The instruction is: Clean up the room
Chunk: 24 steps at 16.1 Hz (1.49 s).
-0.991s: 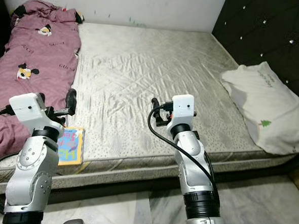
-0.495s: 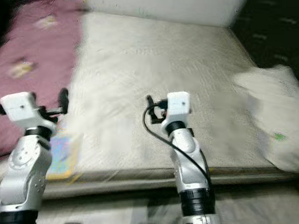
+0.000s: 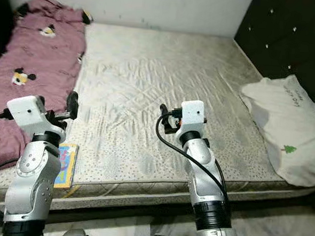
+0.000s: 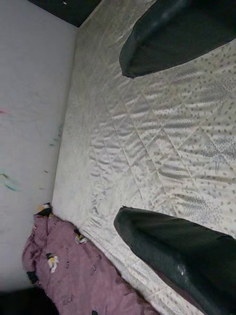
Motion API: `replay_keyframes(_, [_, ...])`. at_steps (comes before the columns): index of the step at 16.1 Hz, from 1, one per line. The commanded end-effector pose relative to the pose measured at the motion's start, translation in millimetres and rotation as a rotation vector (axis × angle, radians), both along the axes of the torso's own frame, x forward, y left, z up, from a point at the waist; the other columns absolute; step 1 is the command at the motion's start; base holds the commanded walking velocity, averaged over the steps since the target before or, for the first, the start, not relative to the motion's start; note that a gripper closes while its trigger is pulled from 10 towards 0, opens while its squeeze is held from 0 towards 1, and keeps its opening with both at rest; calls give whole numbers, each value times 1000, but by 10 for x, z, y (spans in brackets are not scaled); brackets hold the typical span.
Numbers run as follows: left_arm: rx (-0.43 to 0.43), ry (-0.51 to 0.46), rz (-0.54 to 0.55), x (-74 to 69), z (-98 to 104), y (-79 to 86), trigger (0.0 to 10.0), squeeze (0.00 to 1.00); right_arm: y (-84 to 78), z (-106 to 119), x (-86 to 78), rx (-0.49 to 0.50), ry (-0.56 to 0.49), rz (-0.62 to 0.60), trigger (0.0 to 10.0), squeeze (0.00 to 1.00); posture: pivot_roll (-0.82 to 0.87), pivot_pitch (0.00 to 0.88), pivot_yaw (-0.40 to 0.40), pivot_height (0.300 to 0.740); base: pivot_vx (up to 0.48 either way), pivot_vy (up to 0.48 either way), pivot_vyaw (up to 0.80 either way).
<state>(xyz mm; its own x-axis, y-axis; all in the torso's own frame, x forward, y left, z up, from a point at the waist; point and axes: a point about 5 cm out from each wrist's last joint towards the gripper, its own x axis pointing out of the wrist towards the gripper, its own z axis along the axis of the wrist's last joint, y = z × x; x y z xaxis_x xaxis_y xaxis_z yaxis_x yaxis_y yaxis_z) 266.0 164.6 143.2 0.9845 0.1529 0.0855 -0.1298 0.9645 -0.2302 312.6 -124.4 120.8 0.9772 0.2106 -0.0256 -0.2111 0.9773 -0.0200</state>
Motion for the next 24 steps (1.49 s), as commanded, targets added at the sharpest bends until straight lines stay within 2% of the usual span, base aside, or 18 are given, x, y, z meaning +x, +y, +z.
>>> replay_keyframes(1, [-11,1,-20,10,9,-57,10000,0,-71,-3,4,-4,4,-26,10000,0,71,0,-87,740,0,480,-800])
replay_keyframes(24, [-19,-2,-2,22,13,-34,10000,0,-41,-35,5,-14,23,2,10000,0,66,0,-89,740,0,479,-18])
